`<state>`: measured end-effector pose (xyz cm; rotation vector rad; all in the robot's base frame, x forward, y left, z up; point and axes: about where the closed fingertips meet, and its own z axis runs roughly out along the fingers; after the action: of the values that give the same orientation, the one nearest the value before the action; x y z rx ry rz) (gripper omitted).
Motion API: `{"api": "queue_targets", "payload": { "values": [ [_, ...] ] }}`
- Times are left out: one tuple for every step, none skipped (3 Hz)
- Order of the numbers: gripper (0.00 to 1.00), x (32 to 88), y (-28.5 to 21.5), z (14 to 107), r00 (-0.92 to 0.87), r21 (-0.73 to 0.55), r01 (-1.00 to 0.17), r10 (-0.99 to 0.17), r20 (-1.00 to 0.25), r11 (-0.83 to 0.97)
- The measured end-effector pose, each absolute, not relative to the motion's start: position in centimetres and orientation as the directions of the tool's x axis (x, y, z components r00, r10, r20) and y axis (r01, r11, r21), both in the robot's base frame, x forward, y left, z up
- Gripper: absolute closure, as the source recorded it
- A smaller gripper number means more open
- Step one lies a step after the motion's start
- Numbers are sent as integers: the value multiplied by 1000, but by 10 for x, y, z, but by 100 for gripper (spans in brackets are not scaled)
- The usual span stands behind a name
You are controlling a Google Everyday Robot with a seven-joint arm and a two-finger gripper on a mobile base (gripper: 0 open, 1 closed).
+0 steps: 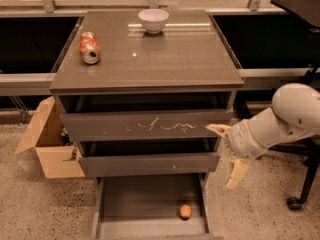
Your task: Pick orange from bottom drawer and place on counter
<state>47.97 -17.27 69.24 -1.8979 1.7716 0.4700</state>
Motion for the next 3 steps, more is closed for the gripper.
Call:
{"api": "queue_targets", "payload": {
  "values": [
    [0, 483, -185, 640, 113, -114, -992, -825, -554, -59],
    [0, 490, -196, 562, 69, -42, -998, -802, -593, -55],
    [0, 490, -195, 555, 63, -32, -998, -798, -599, -54]
  ]
}}
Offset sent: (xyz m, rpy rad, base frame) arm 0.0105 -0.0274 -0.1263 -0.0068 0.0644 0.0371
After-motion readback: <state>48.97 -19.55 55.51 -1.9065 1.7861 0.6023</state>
